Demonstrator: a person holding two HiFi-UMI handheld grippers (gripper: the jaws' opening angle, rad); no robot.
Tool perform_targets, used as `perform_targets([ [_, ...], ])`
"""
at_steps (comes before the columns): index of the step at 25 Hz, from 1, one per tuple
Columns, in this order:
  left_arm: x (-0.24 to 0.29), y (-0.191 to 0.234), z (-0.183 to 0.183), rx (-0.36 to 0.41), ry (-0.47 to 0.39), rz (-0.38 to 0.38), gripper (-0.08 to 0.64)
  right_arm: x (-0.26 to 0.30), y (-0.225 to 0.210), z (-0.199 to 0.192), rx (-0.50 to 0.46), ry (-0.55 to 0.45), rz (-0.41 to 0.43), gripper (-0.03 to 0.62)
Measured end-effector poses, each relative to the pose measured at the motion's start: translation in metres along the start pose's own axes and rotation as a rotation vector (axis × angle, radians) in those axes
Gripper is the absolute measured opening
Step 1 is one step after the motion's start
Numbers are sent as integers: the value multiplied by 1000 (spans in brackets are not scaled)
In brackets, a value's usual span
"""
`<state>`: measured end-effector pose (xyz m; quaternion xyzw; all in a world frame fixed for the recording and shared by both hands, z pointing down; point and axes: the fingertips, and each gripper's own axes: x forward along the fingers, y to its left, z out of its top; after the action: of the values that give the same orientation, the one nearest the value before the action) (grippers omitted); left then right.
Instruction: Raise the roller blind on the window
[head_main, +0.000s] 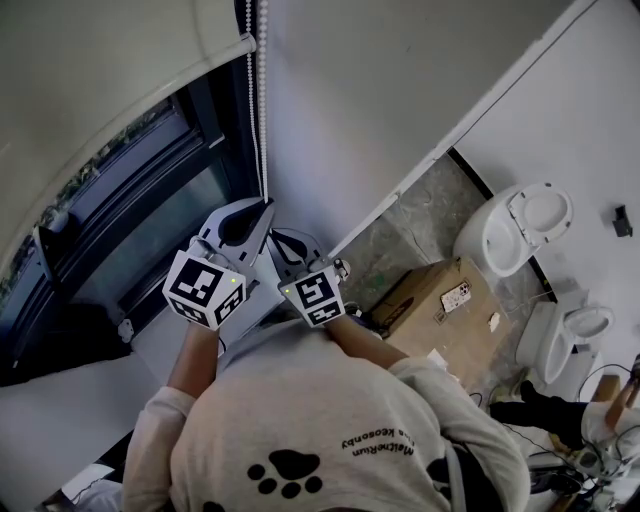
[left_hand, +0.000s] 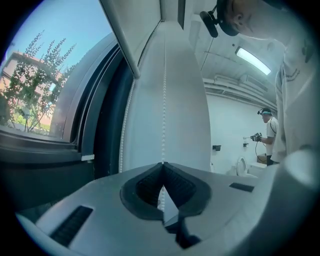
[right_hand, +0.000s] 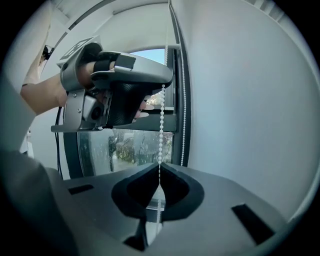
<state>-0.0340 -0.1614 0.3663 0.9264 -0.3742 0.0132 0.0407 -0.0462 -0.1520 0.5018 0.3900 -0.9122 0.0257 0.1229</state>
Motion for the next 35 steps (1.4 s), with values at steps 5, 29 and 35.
perform_targets([
  [5, 2, -3, -10, 6, -5, 11, 8, 0, -1, -11, -13, 12, -5, 12],
  [29, -5, 2, -49, 9, 45, 61, 8, -3, 8, -48, 8, 93, 9, 14],
  [35, -5, 3, -49, 3, 41, 64, 8, -8, 6, -36, 8, 45, -4, 14],
])
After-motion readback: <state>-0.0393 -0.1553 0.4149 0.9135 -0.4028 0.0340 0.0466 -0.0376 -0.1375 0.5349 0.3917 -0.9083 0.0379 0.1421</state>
